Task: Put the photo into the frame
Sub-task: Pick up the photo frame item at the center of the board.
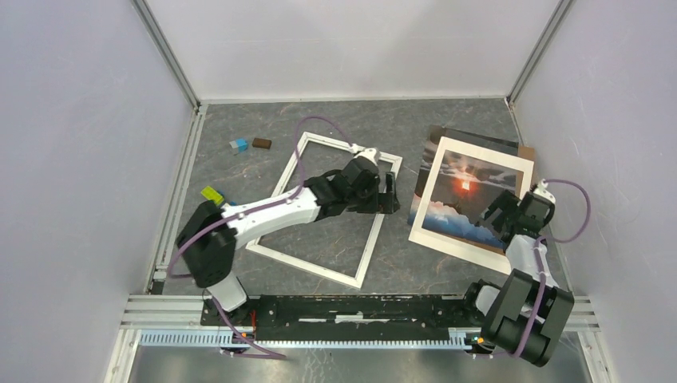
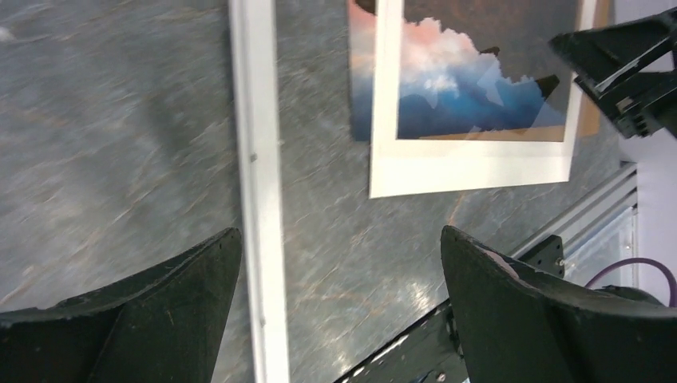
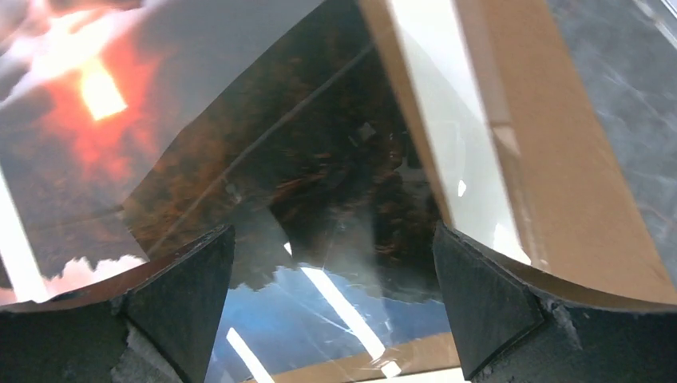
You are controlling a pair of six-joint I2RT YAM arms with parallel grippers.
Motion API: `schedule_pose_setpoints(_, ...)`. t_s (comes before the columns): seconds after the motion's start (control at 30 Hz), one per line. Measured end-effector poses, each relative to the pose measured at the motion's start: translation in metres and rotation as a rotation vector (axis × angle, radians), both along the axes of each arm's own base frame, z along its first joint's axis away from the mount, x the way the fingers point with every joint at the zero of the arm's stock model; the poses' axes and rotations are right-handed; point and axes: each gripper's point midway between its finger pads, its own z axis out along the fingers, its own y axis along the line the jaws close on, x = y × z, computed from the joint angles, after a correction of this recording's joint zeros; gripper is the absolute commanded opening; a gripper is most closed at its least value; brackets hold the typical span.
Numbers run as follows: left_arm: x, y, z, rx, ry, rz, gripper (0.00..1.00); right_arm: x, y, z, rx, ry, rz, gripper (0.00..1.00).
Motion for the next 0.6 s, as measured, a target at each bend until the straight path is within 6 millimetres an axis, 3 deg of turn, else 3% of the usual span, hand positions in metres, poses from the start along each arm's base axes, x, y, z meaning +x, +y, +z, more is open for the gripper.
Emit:
schedule_pose_setpoints(0.1,0.005,-0.039,-0.010,-0.034,0.023,-0.063,0.99,-0.017,-0.015,-0.008,0.034,0.026,-0.091,0.98)
schedule_pose_setpoints(0.27,0.002,-0.098,-0.040,-0.025,0.054,-0.168,0.99,-0.024,-0.027,-0.004,0.022,0.013,-0.146,0.98)
schedule_pose_setpoints(0.4,-0.017,-0.108,-0.067,0.027,0.076,-0.201,1.00,-0.033,-0.033,-0.008,0.009,0.045,-0.187,0.98)
schedule_pose_setpoints(0.6,-0.039,-0.125,-0.073,0.012,0.080,-0.261,0.99,-0.050,-0.040,-0.018,-0.029,0.087,-0.227,0.98)
